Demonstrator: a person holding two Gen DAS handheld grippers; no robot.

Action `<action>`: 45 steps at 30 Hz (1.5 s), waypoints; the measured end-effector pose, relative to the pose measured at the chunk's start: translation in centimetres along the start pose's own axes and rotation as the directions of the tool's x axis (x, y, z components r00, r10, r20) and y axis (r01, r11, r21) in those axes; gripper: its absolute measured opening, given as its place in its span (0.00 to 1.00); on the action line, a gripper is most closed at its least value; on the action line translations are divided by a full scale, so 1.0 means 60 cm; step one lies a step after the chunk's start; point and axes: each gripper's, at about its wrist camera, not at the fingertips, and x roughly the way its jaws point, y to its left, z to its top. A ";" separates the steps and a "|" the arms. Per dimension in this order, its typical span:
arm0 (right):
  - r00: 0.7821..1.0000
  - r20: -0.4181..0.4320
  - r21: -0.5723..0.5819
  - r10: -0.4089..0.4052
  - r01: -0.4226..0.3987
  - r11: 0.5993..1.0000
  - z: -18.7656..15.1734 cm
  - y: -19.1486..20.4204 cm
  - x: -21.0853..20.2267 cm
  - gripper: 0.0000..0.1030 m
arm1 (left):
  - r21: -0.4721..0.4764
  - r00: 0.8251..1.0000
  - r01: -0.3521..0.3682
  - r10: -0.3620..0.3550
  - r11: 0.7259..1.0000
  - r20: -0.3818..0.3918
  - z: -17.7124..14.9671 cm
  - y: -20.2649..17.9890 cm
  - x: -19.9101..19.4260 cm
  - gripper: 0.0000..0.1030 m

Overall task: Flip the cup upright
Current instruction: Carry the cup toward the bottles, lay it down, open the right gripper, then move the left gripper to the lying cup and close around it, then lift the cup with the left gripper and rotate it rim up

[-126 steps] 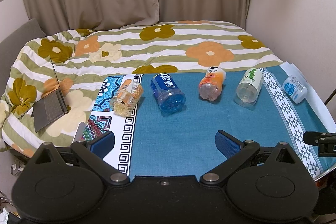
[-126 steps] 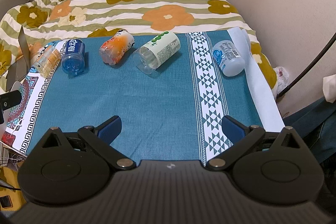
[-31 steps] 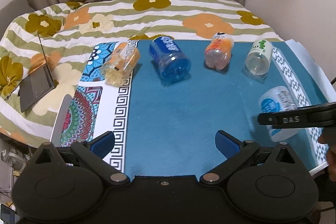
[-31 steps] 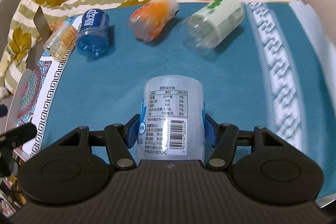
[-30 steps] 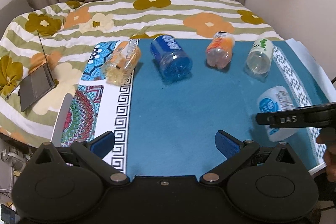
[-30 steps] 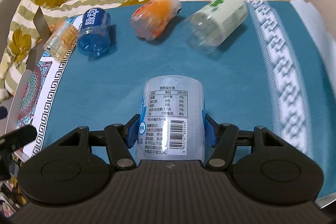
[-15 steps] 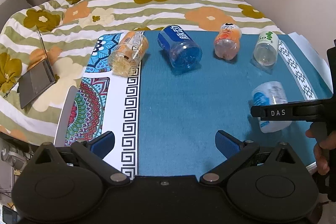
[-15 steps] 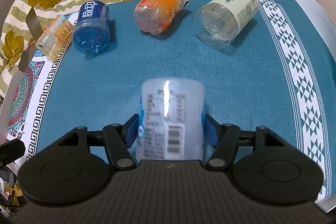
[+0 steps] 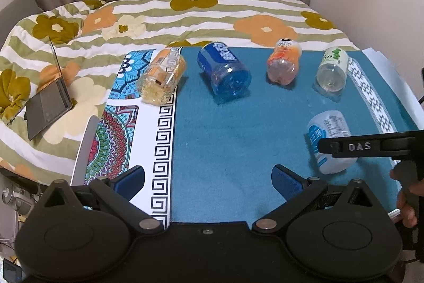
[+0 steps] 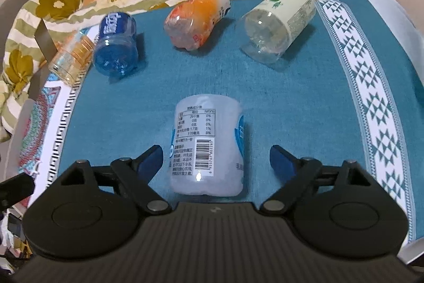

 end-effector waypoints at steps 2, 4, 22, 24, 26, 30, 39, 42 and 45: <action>1.000 0.016 -0.007 0.011 -0.011 1.000 0.002 -0.011 -0.024 1.00 | -0.002 1.000 -0.001 0.001 1.000 0.002 0.007 -0.007 -0.007 1.00; 0.999 0.039 -0.018 0.021 -0.020 1.000 0.003 -0.027 -0.051 1.00 | -0.002 1.000 -0.003 0.003 1.000 -0.004 0.016 -0.020 -0.012 1.00; 0.999 0.036 -0.126 -0.016 0.020 0.992 -0.022 -0.215 -0.129 1.00 | 0.007 0.977 0.086 -0.082 0.996 -0.198 0.144 -0.207 0.069 0.99; 1.000 0.027 -0.120 -0.015 0.018 0.993 -0.022 -0.234 -0.121 1.00 | 0.030 0.972 0.073 -0.065 0.997 -0.225 0.154 -0.228 0.090 0.98; 1.000 0.024 -0.124 -0.005 0.008 0.992 -0.022 -0.247 -0.112 1.00 | 0.037 0.962 0.069 -0.056 0.997 -0.269 0.163 -0.243 0.115 0.94; 0.999 0.004 -0.137 0.032 -0.031 0.990 -0.025 -0.262 -0.093 1.00 | 0.005 0.927 0.065 -0.058 0.998 -0.370 0.174 -0.258 0.169 0.89; 0.994 -0.028 -0.109 0.103 -0.105 0.988 -0.025 -0.289 -0.063 1.00 | -0.043 0.866 0.032 -0.049 0.999 -0.498 0.175 -0.269 0.234 0.81; 0.992 -0.033 -0.101 0.120 -0.123 0.987 -0.024 -0.295 -0.060 1.00 | -0.061 0.853 0.020 -0.049 0.998 -0.519 0.175 -0.268 0.246 0.76; 0.992 -0.032 -0.103 0.125 -0.127 0.986 -0.023 -0.297 -0.058 1.00 | -0.067 0.847 0.015 -0.048 0.998 -0.530 0.176 -0.269 0.254 0.75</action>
